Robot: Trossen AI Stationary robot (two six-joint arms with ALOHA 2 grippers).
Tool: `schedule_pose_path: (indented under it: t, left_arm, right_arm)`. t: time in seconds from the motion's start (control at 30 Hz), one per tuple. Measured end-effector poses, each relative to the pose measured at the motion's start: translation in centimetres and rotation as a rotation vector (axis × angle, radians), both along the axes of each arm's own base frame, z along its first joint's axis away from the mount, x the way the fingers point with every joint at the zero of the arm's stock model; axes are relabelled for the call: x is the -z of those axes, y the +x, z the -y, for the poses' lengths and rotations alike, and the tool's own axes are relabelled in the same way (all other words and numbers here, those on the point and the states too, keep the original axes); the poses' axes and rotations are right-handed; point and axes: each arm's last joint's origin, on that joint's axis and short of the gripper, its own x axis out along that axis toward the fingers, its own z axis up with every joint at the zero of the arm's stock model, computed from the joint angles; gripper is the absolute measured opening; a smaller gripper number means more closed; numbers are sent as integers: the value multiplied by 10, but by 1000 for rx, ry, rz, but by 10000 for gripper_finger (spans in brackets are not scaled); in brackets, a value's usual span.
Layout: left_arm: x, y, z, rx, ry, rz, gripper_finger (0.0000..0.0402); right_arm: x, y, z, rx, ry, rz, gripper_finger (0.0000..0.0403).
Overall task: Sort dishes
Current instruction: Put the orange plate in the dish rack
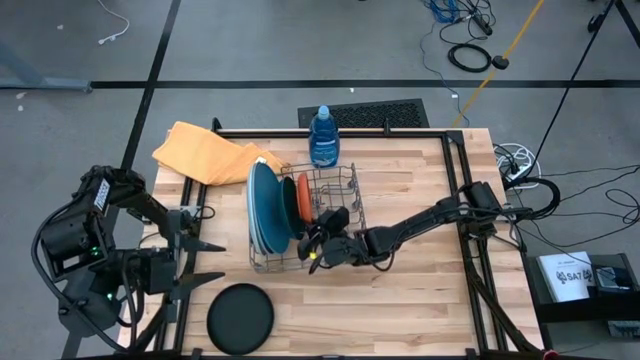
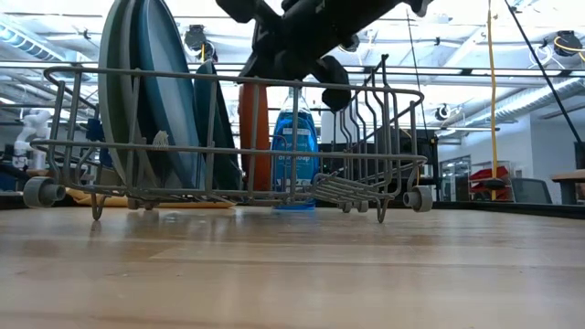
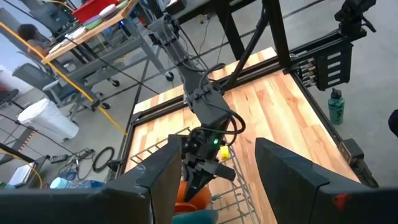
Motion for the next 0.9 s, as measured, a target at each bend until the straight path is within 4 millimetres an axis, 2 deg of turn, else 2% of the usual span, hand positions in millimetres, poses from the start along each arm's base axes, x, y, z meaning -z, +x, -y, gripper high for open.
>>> schedule_pose_path:
  t: [0.43,0.77,0.9]
  left_arm:
    - [1,0,-1,-3,14,-4,206]
    - [1,0,-1,-11,-3,-1,206]
    - [1,0,-1,-13,-5,-2,206]
  right_arm:
    - [4,0,2,-73,-11,-78,18]
    - [5,0,2,-94,-40,-108,137]
    - [3,1,1,-104,-64,-105,170]
